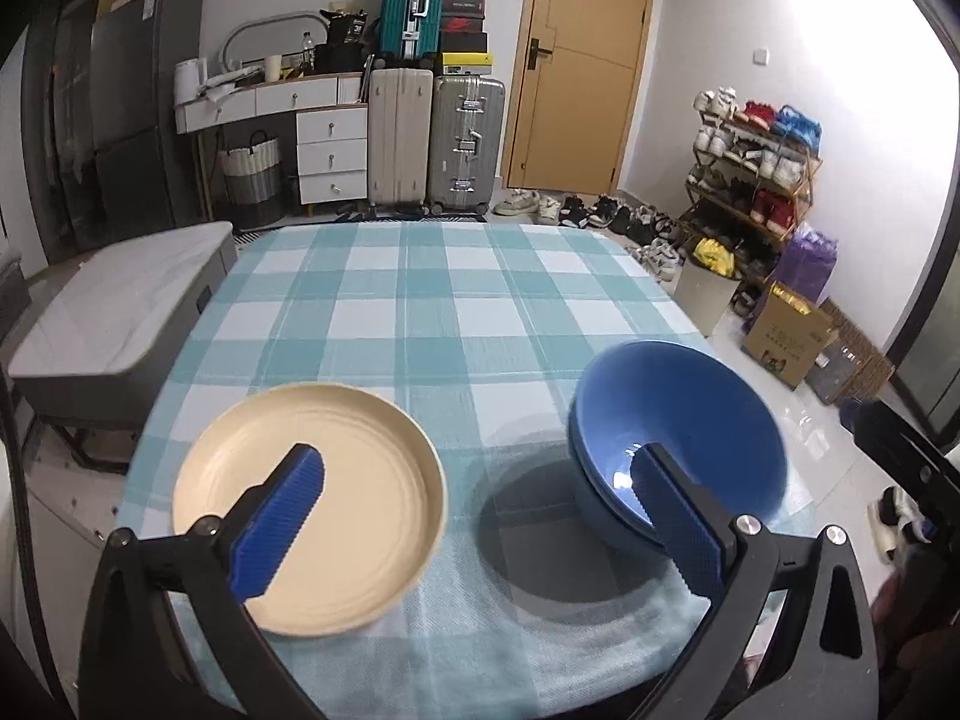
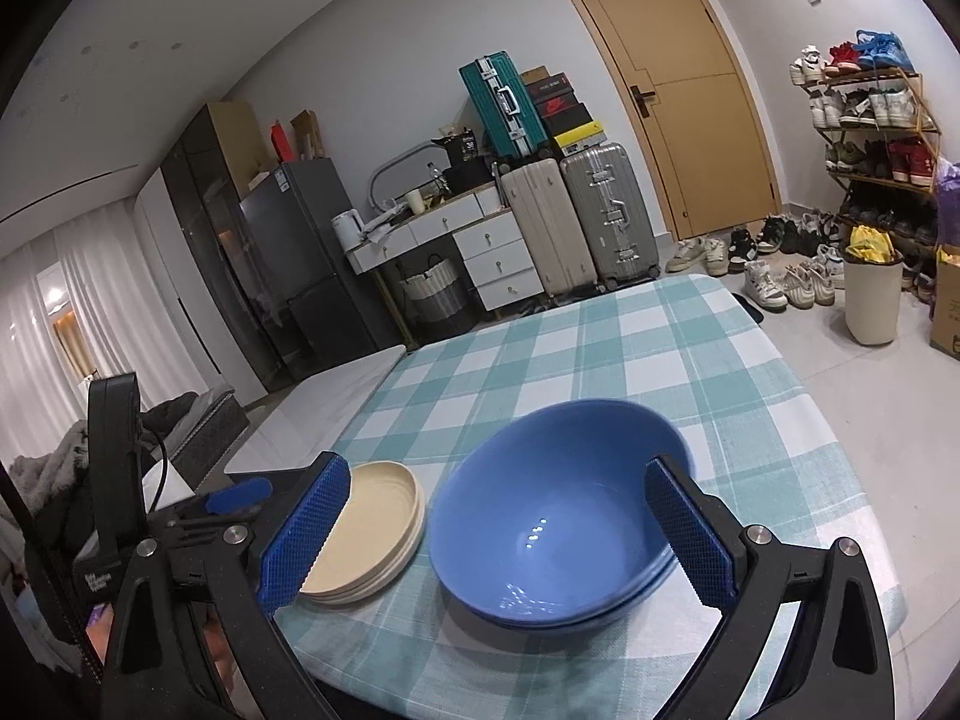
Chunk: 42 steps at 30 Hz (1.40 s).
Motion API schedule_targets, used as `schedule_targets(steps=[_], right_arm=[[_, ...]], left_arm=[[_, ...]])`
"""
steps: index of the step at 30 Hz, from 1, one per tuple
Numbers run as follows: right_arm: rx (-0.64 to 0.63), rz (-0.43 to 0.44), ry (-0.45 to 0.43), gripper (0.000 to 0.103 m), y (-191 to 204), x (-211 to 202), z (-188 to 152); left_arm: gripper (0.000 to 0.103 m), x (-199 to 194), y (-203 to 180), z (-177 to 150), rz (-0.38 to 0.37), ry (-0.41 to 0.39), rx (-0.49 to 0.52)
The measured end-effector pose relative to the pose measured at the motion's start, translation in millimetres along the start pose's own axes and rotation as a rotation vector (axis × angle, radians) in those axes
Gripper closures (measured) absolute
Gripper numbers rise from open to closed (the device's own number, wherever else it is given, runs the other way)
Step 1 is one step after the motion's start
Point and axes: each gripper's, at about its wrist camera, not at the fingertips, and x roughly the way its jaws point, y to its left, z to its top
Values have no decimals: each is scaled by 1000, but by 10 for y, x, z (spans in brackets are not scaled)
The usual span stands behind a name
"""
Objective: Organize plates and bowls
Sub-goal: 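Grasp the stacked blue bowls' rim with the left tool while the right tool grasps it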
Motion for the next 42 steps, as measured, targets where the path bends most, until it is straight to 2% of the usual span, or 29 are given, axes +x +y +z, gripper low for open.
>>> schedule_targets(steps=[4, 8, 12, 16, 23, 27, 30, 32, 36, 38, 40, 42], right_arm=[[15, -18, 18, 3, -93, 69, -25], [33, -41, 48, 3, -230, 164, -2], [59, -67, 68, 3, -419, 274, 74], [91, -96, 105, 3, -622, 399, 149], [107, -144, 239, 3, -922, 669, 180], [65, -162, 291, 3, -982, 774, 148], [83, -151, 338, 3, -1049, 877, 113], [99, -137, 365, 3, -1088, 935, 99], [202, -47, 423, 3, -1234, 1040, 77], [246, -29, 439, 4, -1304, 1078, 73], [275, -25, 459, 15, -1357, 1127, 64], [294, -17, 501, 21, -1376, 1199, 31]], left_arm=[[0, 107, -18, 91, -24, 24, 18], [0, 317, -78, 197, -18, 88, 57], [0, 572, -174, 298, -86, 177, 78], [0, 763, -308, 311, -85, 227, 113], [0, 1082, -487, 245, -117, 361, 163], [0, 1164, -554, 217, -117, 386, 205], [0, 1254, -592, 207, -118, 420, 228], [0, 1313, -608, 198, -146, 454, 230], [1, 1406, -617, 198, -200, 501, 226], [2, 1445, -619, 205, -227, 520, 222], [2, 1485, -613, 220, -247, 537, 216], [9, 1514, -614, 221, -233, 549, 226]])
